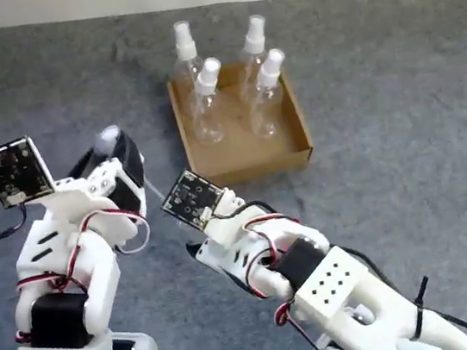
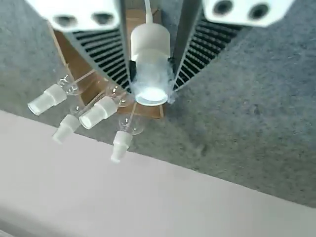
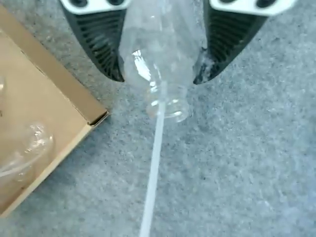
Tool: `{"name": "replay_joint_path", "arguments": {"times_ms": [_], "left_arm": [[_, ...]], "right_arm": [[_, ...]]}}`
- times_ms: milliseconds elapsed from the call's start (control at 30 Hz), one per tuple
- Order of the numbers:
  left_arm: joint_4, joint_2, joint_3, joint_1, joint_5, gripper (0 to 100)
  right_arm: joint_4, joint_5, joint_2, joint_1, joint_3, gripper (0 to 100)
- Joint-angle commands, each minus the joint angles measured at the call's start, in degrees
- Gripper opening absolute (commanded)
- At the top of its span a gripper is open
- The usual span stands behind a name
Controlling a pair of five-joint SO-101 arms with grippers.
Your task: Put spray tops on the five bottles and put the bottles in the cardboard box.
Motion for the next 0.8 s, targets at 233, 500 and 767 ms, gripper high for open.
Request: {"name": "replay_joint_path", "arguments": {"times_ms": [233, 500, 767], "left_arm": [[5.01, -0.4, 4.18, 1.8, 0.18, 0], [5.01, -0.4, 6.02, 1.89, -1.85, 0], [4.66, -0.48, 7.08, 4.53, -2.02, 0]], "right_arm": [[-1.01, -0.35, -4.79, -1.63, 0.57, 0.4], [-9.98, -0.7, -14.64, -2.15, 5.41, 0.4], [-23.25, -9.23, -9.54, -1.98, 9.98, 0.4]]}}
